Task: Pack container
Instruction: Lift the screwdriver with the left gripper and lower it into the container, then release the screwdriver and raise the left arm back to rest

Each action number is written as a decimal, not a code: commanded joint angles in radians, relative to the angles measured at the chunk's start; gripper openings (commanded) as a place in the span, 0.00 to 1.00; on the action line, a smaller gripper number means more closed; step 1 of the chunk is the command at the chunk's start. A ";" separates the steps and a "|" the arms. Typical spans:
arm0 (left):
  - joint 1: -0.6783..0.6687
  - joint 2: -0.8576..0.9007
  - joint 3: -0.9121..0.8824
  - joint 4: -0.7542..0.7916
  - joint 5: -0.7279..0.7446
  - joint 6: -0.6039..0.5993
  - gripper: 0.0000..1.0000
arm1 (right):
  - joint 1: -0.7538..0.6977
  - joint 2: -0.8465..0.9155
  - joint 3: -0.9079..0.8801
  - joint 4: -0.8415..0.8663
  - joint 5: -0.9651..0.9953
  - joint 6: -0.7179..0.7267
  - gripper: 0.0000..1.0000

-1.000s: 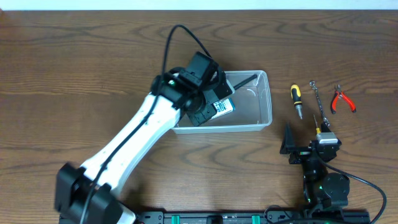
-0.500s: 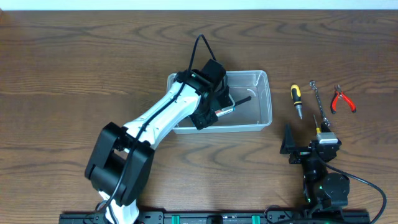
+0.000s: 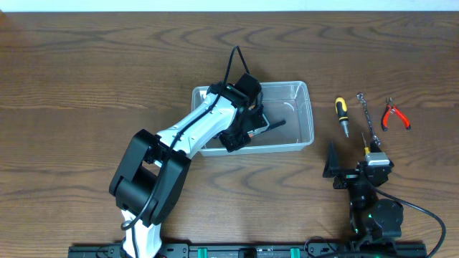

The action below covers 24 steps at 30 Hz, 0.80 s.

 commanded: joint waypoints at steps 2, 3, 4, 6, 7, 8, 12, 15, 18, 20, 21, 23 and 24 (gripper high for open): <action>-0.002 0.002 0.019 0.008 -0.089 0.012 0.14 | -0.010 -0.006 -0.003 -0.002 0.003 -0.011 0.99; -0.002 0.002 0.019 0.008 -0.099 0.012 0.17 | -0.010 -0.006 -0.003 -0.002 0.003 -0.011 0.99; -0.001 0.002 0.019 0.009 -0.104 0.012 0.23 | -0.010 -0.006 -0.003 -0.002 0.003 -0.011 0.99; -0.001 0.002 0.020 0.011 -0.104 0.012 0.32 | -0.010 -0.006 -0.003 -0.002 0.003 -0.011 0.99; 0.000 0.002 0.022 0.011 -0.104 0.012 0.34 | -0.010 -0.006 -0.003 -0.002 0.003 -0.011 0.99; 0.000 0.001 0.023 0.012 -0.104 0.011 0.38 | -0.010 -0.006 -0.003 -0.002 0.003 -0.011 0.99; 0.001 -0.010 0.027 0.014 -0.105 0.011 0.47 | -0.010 -0.006 -0.003 -0.002 0.003 -0.011 0.99; 0.006 -0.027 0.032 0.020 -0.105 0.011 0.49 | -0.010 -0.006 -0.003 -0.002 0.003 -0.011 0.99; 0.019 -0.046 0.051 0.019 -0.105 0.007 0.49 | -0.010 -0.006 -0.003 -0.002 0.003 -0.011 0.99; 0.034 -0.064 0.072 0.019 -0.105 0.003 0.49 | -0.010 -0.006 -0.003 -0.002 0.003 -0.011 0.99; 0.041 -0.073 0.085 0.018 -0.106 0.000 0.49 | -0.010 -0.006 -0.003 -0.002 0.003 -0.011 0.99; 0.055 -0.092 0.107 0.019 -0.106 -0.007 0.50 | -0.010 -0.006 -0.003 -0.002 0.003 -0.011 0.99; 0.061 -0.100 0.116 0.019 -0.106 -0.008 0.50 | -0.010 -0.006 -0.003 -0.002 0.003 -0.011 0.99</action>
